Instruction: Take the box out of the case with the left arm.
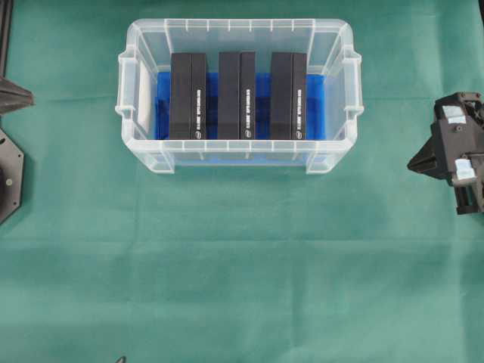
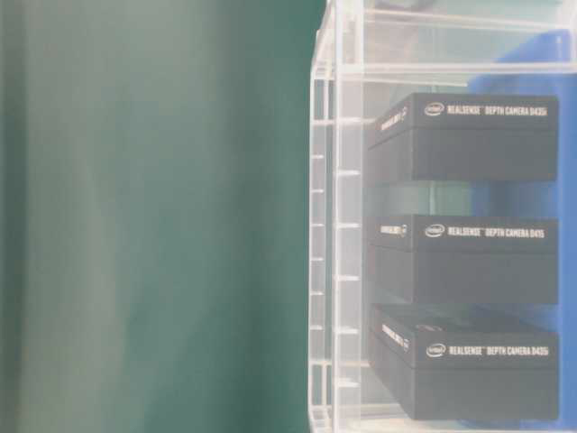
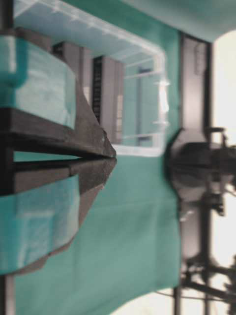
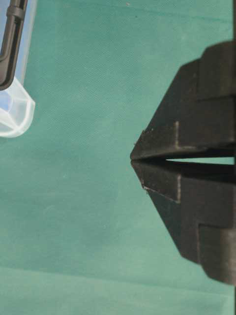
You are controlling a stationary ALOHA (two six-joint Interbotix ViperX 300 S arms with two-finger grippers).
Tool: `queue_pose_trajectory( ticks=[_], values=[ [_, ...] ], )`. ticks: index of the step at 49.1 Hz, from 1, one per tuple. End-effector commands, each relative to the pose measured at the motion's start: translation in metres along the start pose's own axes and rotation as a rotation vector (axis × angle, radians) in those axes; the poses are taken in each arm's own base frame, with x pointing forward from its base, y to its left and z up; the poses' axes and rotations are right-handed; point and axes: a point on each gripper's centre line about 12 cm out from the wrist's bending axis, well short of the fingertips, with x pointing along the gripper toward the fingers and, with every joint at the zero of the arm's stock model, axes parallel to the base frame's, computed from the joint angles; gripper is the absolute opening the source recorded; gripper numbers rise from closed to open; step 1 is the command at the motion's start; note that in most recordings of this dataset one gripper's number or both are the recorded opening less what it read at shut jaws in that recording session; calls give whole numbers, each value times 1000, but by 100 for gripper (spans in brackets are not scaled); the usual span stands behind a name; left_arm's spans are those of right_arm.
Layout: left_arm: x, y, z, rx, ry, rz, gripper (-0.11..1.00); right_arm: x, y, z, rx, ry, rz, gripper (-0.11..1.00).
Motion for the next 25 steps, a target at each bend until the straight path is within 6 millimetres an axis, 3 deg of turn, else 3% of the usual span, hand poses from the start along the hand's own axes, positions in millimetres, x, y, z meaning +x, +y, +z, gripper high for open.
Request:
queue_pose_trajectory(
  ticks=[1, 13, 25],
  values=[
    [-1, 1, 6, -4, 31, 4, 2, -5, 0, 9, 9, -28, 1, -1],
    [-5, 1, -13, -75, 346, 21, 2, -5, 0, 9, 10, -28, 2, -1],
    [-13, 1, -16, -153, 608, 61, 2, -4, 0, 7, 9, -18, 0, -1]
  ],
)
